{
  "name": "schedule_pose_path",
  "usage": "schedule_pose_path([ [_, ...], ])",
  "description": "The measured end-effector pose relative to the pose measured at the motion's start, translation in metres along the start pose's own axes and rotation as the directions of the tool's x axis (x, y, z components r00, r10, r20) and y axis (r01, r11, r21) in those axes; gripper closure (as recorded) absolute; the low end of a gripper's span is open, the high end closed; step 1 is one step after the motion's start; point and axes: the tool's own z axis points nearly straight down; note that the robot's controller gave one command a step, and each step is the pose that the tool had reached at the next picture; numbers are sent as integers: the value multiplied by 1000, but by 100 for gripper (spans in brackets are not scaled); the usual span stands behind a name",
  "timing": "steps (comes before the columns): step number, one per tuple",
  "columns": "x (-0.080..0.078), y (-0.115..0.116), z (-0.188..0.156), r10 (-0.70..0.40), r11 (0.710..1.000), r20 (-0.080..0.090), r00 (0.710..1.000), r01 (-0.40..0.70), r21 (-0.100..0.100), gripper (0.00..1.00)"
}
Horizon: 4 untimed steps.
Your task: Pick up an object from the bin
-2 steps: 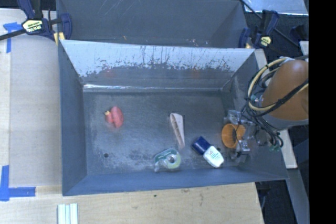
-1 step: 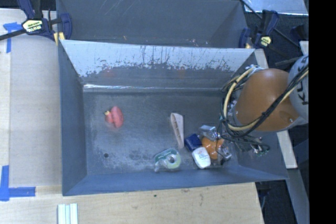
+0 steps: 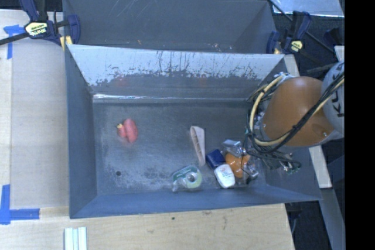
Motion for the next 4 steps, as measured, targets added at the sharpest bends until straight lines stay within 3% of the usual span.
schedule_pose_path([
  [2, 3, 2, -21, 0, 1000, -10, 1000, 0, -7, 100],
  [4, 0, 0, -62, 2, 1000, 1, 1000, -2, 0, 100],
])
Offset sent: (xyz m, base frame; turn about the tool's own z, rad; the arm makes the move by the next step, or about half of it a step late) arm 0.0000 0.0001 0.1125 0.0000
